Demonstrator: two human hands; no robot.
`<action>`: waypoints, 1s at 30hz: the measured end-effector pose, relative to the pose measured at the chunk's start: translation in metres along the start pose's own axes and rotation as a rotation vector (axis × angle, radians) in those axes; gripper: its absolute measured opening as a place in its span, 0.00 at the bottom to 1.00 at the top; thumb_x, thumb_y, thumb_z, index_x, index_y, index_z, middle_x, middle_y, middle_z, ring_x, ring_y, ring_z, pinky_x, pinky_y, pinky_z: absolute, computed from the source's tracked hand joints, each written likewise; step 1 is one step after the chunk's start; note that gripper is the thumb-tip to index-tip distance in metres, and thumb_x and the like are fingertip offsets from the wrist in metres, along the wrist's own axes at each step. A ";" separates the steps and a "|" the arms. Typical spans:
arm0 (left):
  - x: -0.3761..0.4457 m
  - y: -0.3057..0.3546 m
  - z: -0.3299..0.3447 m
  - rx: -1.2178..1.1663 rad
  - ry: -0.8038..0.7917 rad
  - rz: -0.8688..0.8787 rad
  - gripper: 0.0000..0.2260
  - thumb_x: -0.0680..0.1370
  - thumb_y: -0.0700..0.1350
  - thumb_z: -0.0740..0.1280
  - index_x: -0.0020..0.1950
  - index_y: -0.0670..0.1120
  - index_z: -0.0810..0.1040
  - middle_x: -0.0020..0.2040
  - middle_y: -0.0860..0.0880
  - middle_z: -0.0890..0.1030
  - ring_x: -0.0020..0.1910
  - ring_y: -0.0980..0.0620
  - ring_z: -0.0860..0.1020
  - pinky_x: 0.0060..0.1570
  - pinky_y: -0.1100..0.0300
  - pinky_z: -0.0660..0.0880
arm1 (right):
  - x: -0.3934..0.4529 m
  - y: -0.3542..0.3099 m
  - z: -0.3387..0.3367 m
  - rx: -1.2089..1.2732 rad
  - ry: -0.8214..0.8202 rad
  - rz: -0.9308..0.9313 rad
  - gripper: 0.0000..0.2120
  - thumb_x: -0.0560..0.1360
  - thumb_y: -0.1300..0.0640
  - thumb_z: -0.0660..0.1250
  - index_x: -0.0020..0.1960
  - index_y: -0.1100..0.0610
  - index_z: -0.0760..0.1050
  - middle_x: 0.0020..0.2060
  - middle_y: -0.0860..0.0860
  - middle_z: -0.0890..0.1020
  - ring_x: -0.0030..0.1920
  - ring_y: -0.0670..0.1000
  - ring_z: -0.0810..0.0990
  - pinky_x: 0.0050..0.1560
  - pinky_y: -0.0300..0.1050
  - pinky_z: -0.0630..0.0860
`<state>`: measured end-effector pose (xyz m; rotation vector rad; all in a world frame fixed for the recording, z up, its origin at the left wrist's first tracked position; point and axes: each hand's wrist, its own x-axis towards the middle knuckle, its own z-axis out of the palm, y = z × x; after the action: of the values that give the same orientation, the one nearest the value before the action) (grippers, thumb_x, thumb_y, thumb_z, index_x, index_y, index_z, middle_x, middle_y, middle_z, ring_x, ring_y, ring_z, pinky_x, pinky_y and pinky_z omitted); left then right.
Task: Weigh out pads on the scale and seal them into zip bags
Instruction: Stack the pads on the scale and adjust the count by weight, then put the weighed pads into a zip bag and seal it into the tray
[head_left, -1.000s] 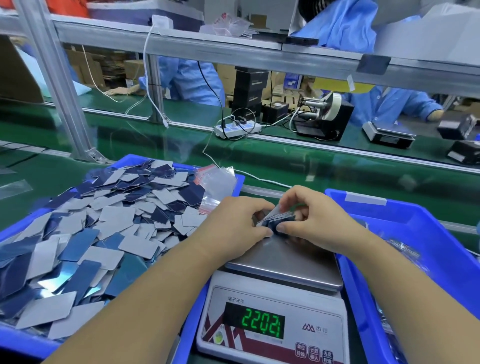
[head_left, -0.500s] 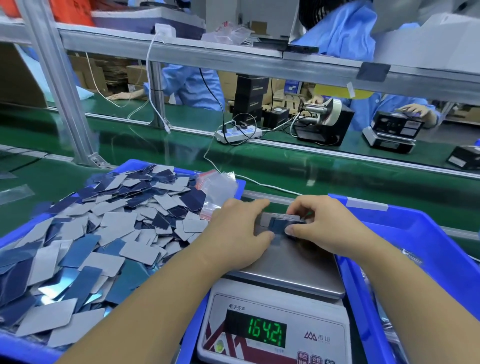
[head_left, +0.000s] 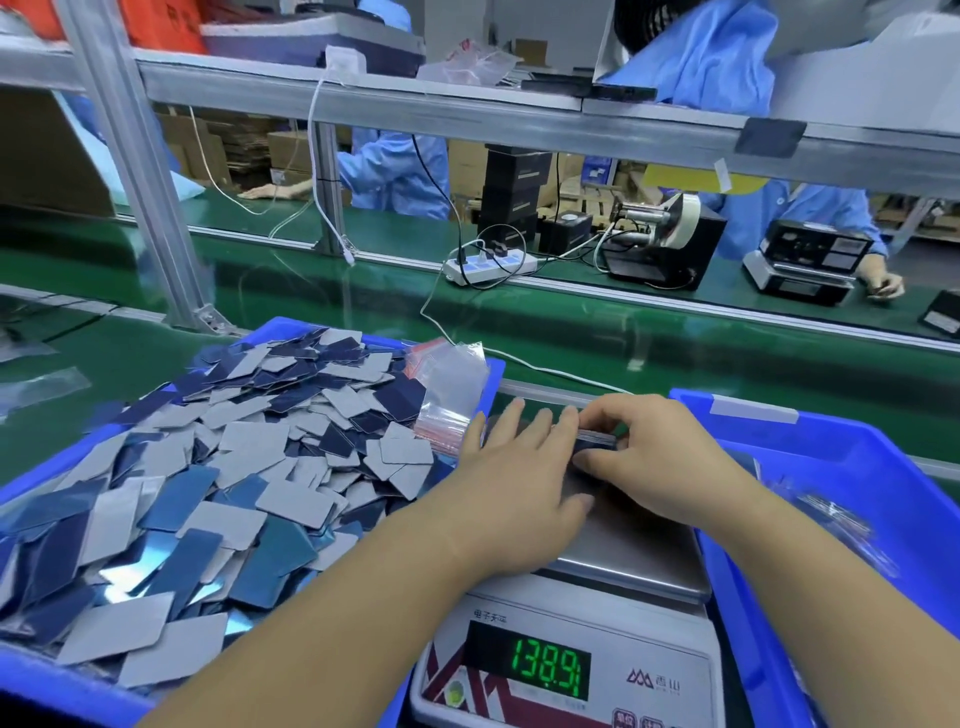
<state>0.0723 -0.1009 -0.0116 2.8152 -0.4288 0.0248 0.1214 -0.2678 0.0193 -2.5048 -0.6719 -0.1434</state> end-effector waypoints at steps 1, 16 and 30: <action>0.001 -0.001 0.001 -0.005 0.004 -0.013 0.34 0.82 0.59 0.55 0.81 0.53 0.40 0.83 0.50 0.48 0.81 0.47 0.40 0.77 0.41 0.38 | 0.000 0.000 0.000 0.001 0.012 0.006 0.10 0.70 0.57 0.74 0.43 0.43 0.79 0.36 0.38 0.81 0.34 0.34 0.75 0.35 0.28 0.68; 0.016 -0.079 -0.029 -0.210 0.435 -0.682 0.13 0.78 0.53 0.64 0.61 0.54 0.78 0.58 0.50 0.78 0.61 0.42 0.72 0.59 0.48 0.68 | -0.002 0.003 0.000 0.045 -0.026 0.000 0.14 0.73 0.55 0.74 0.39 0.36 0.75 0.39 0.33 0.81 0.44 0.34 0.77 0.41 0.26 0.71; 0.028 -0.098 -0.007 -0.098 0.364 -0.845 0.05 0.75 0.51 0.66 0.46 0.54 0.81 0.51 0.51 0.80 0.62 0.44 0.68 0.48 0.49 0.57 | -0.005 0.000 0.001 0.080 -0.097 -0.112 0.11 0.73 0.58 0.74 0.44 0.42 0.80 0.41 0.34 0.80 0.41 0.39 0.78 0.40 0.28 0.70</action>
<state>0.1280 -0.0179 -0.0310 2.5824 0.8098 0.3138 0.1167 -0.2692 0.0175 -2.4107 -0.8422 -0.0346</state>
